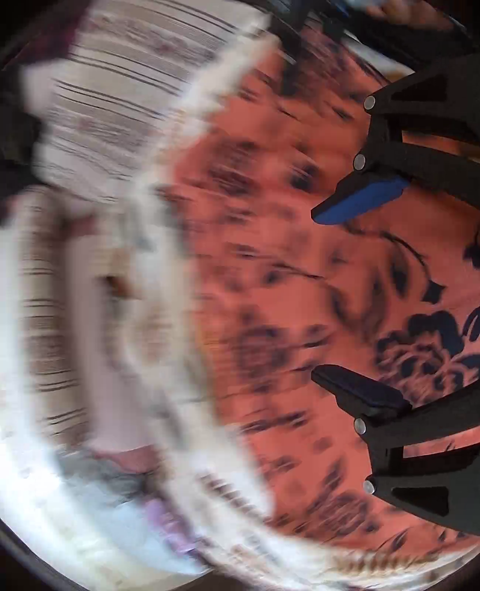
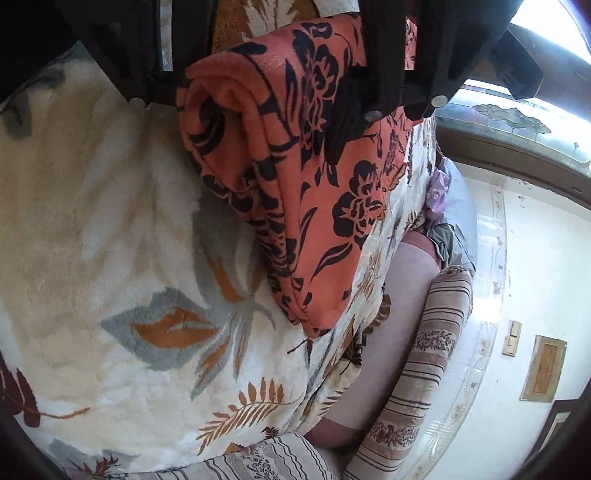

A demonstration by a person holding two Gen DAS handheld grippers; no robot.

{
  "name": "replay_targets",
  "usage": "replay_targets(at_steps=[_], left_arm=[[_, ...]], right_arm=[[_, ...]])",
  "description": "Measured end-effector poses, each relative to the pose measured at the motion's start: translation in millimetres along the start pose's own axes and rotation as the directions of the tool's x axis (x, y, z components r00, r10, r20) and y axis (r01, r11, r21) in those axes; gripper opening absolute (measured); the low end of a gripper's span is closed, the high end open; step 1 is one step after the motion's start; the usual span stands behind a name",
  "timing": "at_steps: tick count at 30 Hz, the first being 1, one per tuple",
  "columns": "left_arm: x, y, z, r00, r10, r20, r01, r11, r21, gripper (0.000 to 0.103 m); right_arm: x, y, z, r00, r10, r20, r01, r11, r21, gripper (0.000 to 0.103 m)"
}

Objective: Fold small clothes

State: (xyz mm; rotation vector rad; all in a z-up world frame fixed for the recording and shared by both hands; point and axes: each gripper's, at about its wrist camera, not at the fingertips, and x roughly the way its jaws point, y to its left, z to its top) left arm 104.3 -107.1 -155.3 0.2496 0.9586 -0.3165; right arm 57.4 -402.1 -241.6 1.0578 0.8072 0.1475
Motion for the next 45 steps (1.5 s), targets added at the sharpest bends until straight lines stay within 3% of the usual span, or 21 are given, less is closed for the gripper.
replay_targets(at_steps=[1,3,5,8,9,11,12,13,16,18,21,24,25,27,28,29,30,32,39,42,45], left_arm=[[-10,1,-5,0.994,0.01,0.112,-0.013,0.999,0.031,0.083],[-21,3,3,0.997,-0.031,0.074,0.028,0.998,0.048,0.081],[-44,21,11,0.984,-0.084,0.154,0.091,0.995,-0.04,0.081],[-65,45,7,0.961,-0.021,0.275,0.058,0.99,-0.128,0.088],[-55,52,4,0.974,-0.011,0.228,0.046,0.988,-0.15,0.09],[-2,54,-7,0.999,-0.046,-0.011,0.044,0.993,-0.111,0.09],[-9,51,-18,0.99,-0.027,0.142,0.035,0.998,-0.06,0.093],[-8,51,-23,0.987,-0.032,0.157,0.039,0.998,-0.041,0.093],[-14,70,-27,0.975,-0.14,0.173,0.163,0.979,-0.125,0.093],[-23,102,-29,0.942,-0.253,0.223,0.307,0.916,-0.258,0.093],[-41,156,-34,0.899,-0.29,0.328,0.427,0.75,-0.506,0.093],[-50,213,-53,0.893,-0.217,0.395,0.438,0.622,-0.648,0.093],[-45,228,-58,0.897,-0.217,0.386,0.436,0.584,-0.684,0.092],[-37,247,-72,0.879,-0.248,0.408,0.477,0.498,-0.725,0.091],[-39,249,-76,0.873,-0.25,0.418,0.486,0.486,-0.726,0.091],[-41,247,-78,0.88,-0.243,0.409,0.475,0.503,-0.722,0.091],[-45,244,-80,0.885,-0.236,0.402,0.464,0.53,-0.71,0.091],[-51,240,-84,0.888,-0.228,0.4,0.456,0.553,-0.697,0.091],[-40,266,-66,0.871,-0.176,0.459,0.484,0.466,-0.741,0.091],[-41,275,-69,0.876,-0.142,0.46,0.472,0.447,-0.76,0.091],[-48,288,-81,0.881,-0.061,0.47,0.454,0.391,-0.8,0.091]], right_arm=[[1,1,0,1.0,-0.01,-0.004,0.01,1.0,-0.005,0.039],[3,5,2,0.999,-0.037,-0.017,0.036,0.999,-0.014,0.041],[4,7,5,0.999,-0.027,-0.031,0.027,1.0,-0.013,0.049],[5,13,7,0.998,-0.047,-0.035,0.047,0.999,-0.015,0.056],[6,16,6,0.998,-0.062,-0.03,0.062,0.998,-0.019,0.056],[10,24,7,0.995,-0.093,-0.022,0.092,0.994,-0.058,0.057],[13,31,8,0.993,-0.12,-0.019,0.118,0.988,-0.103,0.048],[17,43,8,0.987,-0.163,-0.012,0.158,0.972,-0.172,0.022],[16,100,2,0.972,-0.225,0.066,0.233,0.896,-0.377,0.02],[13,154,-9,0.975,-0.193,0.113,0.224,0.837,-0.5,0.02],[20,229,-47,0.988,-0.1,0.116,0.152,0.733,-0.663,0.02],[49,271,-103,0.998,-0.053,0.023,0.051,0.633,-0.772,0.02],[65,274,-119,0.998,-0.065,-0.019,0.025,0.615,-0.788,0.02],[118,262,-152,0.976,-0.166,-0.139,-0.013,0.595,-0.803,0.02],[145,249,-164,0.953,-0.233,-0.194,-0.017,0.6,-0.8,0.02],[166,233,-172,0.934,-0.258,-0.247,-0.032,0.626,-0.779,0.021],[164,230,-174,0.953,-0.217,-0.213,-0.031,0.63,-0.776,0.02],[155,236,-166,0.951,-0.202,-0.232,-0.041,0.662,-0.748,0.02],[153,216,-142,0.938,-0.095,-0.335,-0.129,0.798,-0.588,0.019],[148,214,-142,0.94,-0.067,-0.336,-0.143,0.814,-0.563,0.02],[128,228,-134,0.952,0.009,-0.307,-0.186,0.812,-0.553,0.02]])
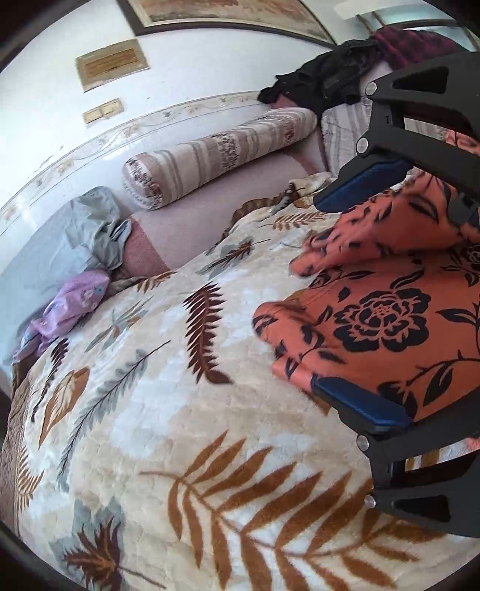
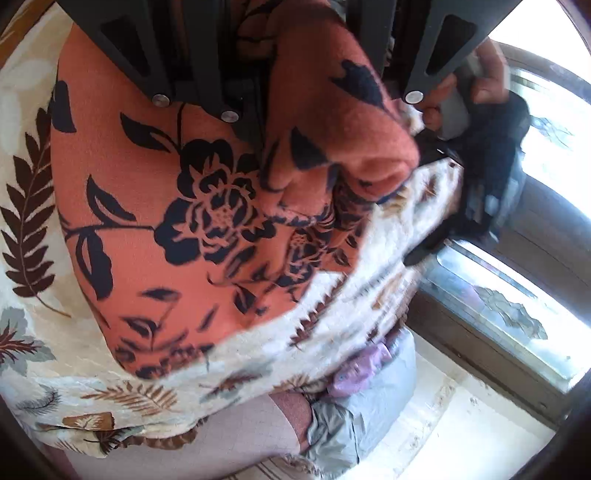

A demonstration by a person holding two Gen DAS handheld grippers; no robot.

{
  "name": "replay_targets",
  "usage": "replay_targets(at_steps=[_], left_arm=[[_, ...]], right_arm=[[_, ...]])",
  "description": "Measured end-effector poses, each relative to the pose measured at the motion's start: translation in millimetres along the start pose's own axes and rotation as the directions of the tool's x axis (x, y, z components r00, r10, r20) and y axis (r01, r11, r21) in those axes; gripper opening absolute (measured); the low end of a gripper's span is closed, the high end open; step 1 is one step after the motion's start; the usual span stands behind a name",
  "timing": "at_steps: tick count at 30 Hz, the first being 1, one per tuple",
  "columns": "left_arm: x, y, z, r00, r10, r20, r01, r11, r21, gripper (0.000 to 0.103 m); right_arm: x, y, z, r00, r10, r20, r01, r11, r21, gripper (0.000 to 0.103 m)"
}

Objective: Fold small clothes

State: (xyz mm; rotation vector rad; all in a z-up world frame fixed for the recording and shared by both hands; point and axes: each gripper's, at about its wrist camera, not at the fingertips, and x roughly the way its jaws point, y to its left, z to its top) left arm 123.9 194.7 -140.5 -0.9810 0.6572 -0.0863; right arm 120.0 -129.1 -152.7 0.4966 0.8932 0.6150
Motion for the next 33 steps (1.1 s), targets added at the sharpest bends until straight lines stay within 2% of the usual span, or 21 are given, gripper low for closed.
replay_targets(at_steps=[2,4,6,8,9,11,13,17,19,22,24,28,29,30,31,32,33], left_arm=[[-14,12,7,0.998,0.033,0.061,-0.029,0.998,-0.055,0.091],[-23,24,13,0.993,0.063,0.1,-0.051,0.992,-0.118,0.091],[-23,34,17,0.992,0.084,0.09,-0.069,0.985,-0.159,0.091],[-16,37,16,0.995,0.089,0.041,-0.082,0.984,-0.155,0.091],[-13,35,15,0.996,0.088,0.026,-0.083,0.986,-0.142,0.091],[-15,28,13,0.997,0.077,0.008,-0.076,0.993,-0.085,0.09],[-16,15,11,0.998,0.058,0.011,-0.058,0.998,-0.03,0.09],[-16,-7,5,1.0,0.017,-0.008,-0.016,0.998,0.069,0.09],[-3,-16,-2,0.996,0.013,-0.088,-0.002,0.992,0.126,0.09],[17,-19,-16,0.977,0.04,-0.211,-0.005,0.986,0.164,0.09],[17,-20,-20,0.976,0.053,-0.211,-0.013,0.982,0.188,0.09],[12,-18,-18,0.98,0.016,-0.199,0.017,0.987,0.161,0.09],[12,-19,-18,0.98,0.014,-0.198,0.019,0.987,0.162,0.084],[13,-21,-19,0.98,0.013,-0.199,0.022,0.984,0.176,0.066],[14,-23,-20,0.978,0.022,-0.206,0.021,0.98,0.2,0.057],[16,-27,-22,0.978,0.04,-0.204,0.007,0.975,0.222,0.053],[17,-29,-24,0.979,0.058,-0.197,-0.01,0.971,0.239,0.053]], right_arm=[[-16,27,3,0.998,-0.006,0.058,0.012,0.996,-0.094,0.02],[-23,53,0,0.997,0.008,0.076,0.006,0.983,-0.184,0.02],[-4,72,-10,1.0,-0.001,0.027,0.008,0.963,-0.268,0.02],[35,69,-31,0.994,-0.086,-0.067,0.06,0.945,-0.321,0.02],[54,54,-40,0.987,-0.094,-0.128,0.056,0.96,-0.274,0.02],[49,30,-44,0.995,0.026,-0.099,-0.039,0.99,-0.137,0.02],[39,21,-35,0.993,0.079,-0.091,-0.082,0.996,-0.036,0.019],[21,29,-28,0.994,0.081,-0.072,-0.087,0.993,-0.074,0.02],[18,30,-31,0.994,0.086,-0.063,-0.09,0.993,-0.071,0.02],[27,27,-35,0.994,0.072,-0.08,-0.077,0.995,-0.07,0.02],[32,24,-32,0.994,0.072,-0.082,-0.077,0.995,-0.061,0.02],[31,28,-33,0.995,0.056,-0.077,-0.063,0.994,-0.093,0.02],[32,30,-32,0.996,0.048,-0.078,-0.056,0.993,-0.105,0.02],[32,32,-32,0.996,0.043,-0.078,-0.052,0.992,-0.113,0.02],[32,33,-33,0.996,0.041,-0.077,-0.049,0.992,-0.116,0.02],[32,33,-33,0.996,0.04,-0.076,-0.049,0.992,-0.114,0.02],[32,32,-34,0.996,0.041,-0.076,-0.05,0.993,-0.111,0.02]])
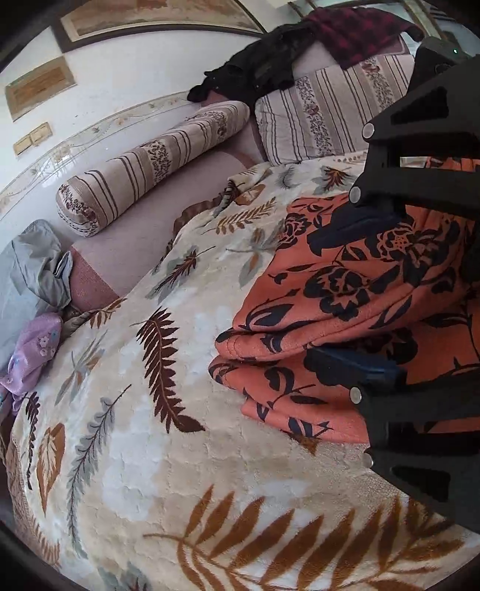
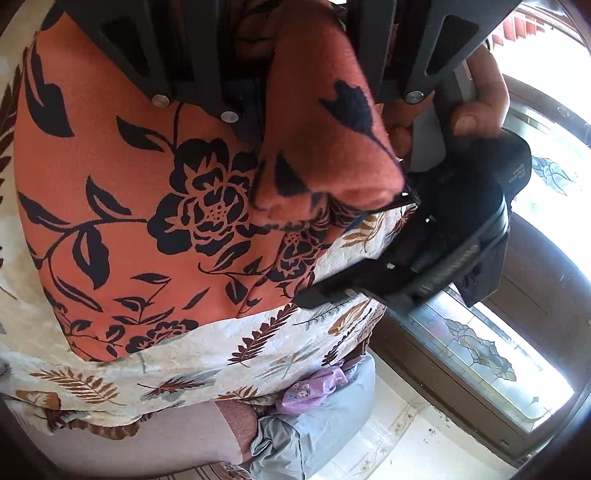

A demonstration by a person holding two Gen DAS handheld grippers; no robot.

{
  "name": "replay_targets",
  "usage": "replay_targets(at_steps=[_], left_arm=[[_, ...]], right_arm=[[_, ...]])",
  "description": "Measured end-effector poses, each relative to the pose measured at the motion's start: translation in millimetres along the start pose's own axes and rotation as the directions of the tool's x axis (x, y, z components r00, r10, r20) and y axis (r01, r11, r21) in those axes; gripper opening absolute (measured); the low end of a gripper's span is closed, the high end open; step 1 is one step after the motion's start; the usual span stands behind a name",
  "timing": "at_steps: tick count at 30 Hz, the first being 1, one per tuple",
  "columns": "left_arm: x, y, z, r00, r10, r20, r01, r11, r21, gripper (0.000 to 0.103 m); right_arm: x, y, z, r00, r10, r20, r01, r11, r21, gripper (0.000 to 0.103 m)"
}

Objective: Fold small clothes

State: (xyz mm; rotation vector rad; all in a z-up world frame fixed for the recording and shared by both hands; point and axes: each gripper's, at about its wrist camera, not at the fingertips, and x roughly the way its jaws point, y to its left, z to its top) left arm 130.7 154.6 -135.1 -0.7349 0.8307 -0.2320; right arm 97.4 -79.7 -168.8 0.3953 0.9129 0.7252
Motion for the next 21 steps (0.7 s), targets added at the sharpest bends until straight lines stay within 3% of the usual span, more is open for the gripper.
replay_targets(at_steps=[2,4,6,7,9,10,11,13,15,18,21], left_arm=[[1,-1,-1,0.999,0.045,0.009,-0.045,0.999,0.001,0.057],[-7,2,0,0.989,0.128,0.069,-0.128,0.992,-0.014,0.061],[-28,3,2,0.955,0.225,0.194,-0.222,0.974,-0.035,0.061],[-41,3,3,0.925,0.264,0.272,-0.26,0.964,-0.053,0.061],[-68,-3,0,0.866,0.284,0.413,-0.284,0.957,-0.063,0.065],[-74,-8,-1,0.857,0.265,0.443,-0.274,0.961,-0.043,0.069],[-74,-12,-2,0.866,0.229,0.445,-0.252,0.968,-0.008,0.074],[-54,-19,-1,0.928,0.156,0.339,-0.19,0.979,0.07,0.077],[-26,-25,-4,0.977,0.096,0.188,-0.117,0.988,0.105,0.077],[2,-30,-12,0.997,0.061,0.053,-0.066,0.991,0.117,0.077],[4,-30,-14,0.997,0.069,0.043,-0.074,0.989,0.126,0.077]], right_arm=[[0,-1,-1,1.0,0.003,0.001,-0.003,1.0,0.003,0.02],[1,-3,1,1.0,0.009,0.003,-0.009,1.0,0.01,0.02],[4,-7,5,1.0,0.025,0.006,-0.025,0.999,0.032,0.02],[3,-9,5,0.999,0.032,0.008,-0.033,0.999,0.041,0.02],[2,-11,5,0.999,0.043,0.012,-0.044,0.998,0.053,0.02],[2,-11,5,0.999,0.044,0.011,-0.044,0.998,0.053,0.02],[3,-10,5,0.999,0.043,0.012,-0.044,0.998,0.051,0.02],[2,-10,4,0.999,0.042,0.012,-0.042,0.998,0.047,0.02],[1,-9,4,0.999,0.043,0.013,-0.044,0.998,0.046,0.02],[0,-10,4,0.999,0.046,0.014,-0.047,0.998,0.044,0.02],[1,-9,3,0.999,0.043,0.012,-0.044,0.999,0.032,0.02]])
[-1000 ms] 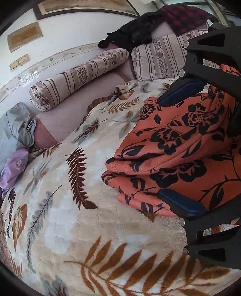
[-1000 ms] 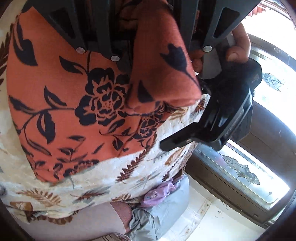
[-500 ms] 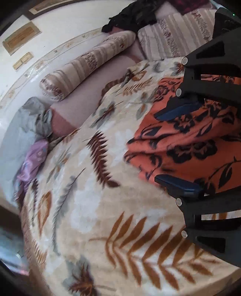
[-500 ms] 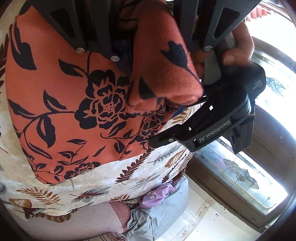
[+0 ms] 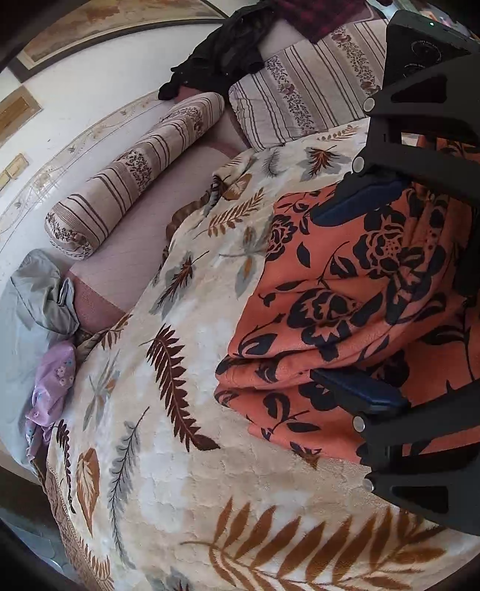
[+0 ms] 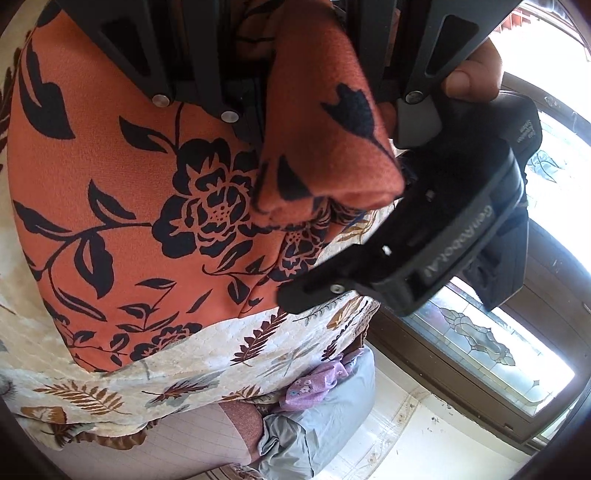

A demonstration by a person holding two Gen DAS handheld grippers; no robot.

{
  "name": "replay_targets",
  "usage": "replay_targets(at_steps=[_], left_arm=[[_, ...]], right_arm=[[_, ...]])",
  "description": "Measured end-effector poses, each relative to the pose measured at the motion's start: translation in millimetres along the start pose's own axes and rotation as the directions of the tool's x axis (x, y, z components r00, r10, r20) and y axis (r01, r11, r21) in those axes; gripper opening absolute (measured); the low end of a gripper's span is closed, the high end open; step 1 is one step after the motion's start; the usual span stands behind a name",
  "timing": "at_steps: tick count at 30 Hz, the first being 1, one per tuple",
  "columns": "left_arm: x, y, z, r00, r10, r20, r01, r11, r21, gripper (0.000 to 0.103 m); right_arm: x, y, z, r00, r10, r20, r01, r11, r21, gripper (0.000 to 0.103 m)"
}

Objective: Fold small clothes

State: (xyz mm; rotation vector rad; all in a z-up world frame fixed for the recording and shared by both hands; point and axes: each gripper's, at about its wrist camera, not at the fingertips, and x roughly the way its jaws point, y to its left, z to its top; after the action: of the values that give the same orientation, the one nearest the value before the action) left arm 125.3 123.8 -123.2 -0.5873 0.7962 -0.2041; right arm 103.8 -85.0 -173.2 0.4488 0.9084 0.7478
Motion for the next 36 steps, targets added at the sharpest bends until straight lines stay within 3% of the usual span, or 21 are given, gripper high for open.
replay_targets(at_steps=[8,13,21,32,34,36], left_arm=[[4,26,4,1.0,-0.025,-0.018,0.022,0.99,-0.138,0.077],[-3,15,4,0.999,-0.028,0.043,0.031,0.997,-0.073,0.076],[-7,17,8,0.997,0.005,0.082,0.0,0.998,-0.056,0.053],[-4,19,8,0.996,0.016,0.087,-0.011,0.998,-0.058,0.053],[1,23,6,0.998,0.023,0.064,-0.018,0.997,-0.073,0.053],[14,29,3,1.0,0.029,-0.009,-0.03,0.994,-0.107,0.057]], right_arm=[[1,0,-3,1.0,0.002,0.0,-0.002,1.0,-0.011,0.02],[2,-1,-3,1.0,0.005,0.002,-0.005,1.0,-0.011,0.02],[1,-2,-4,1.0,0.01,0.005,-0.01,1.0,-0.013,0.02],[0,-5,-4,1.0,0.03,0.007,-0.03,1.0,-0.006,0.02],[1,-7,-5,0.999,0.037,0.006,-0.037,0.999,-0.006,0.02],[2,-9,-7,0.999,0.049,0.006,-0.048,0.999,-0.013,0.02]])
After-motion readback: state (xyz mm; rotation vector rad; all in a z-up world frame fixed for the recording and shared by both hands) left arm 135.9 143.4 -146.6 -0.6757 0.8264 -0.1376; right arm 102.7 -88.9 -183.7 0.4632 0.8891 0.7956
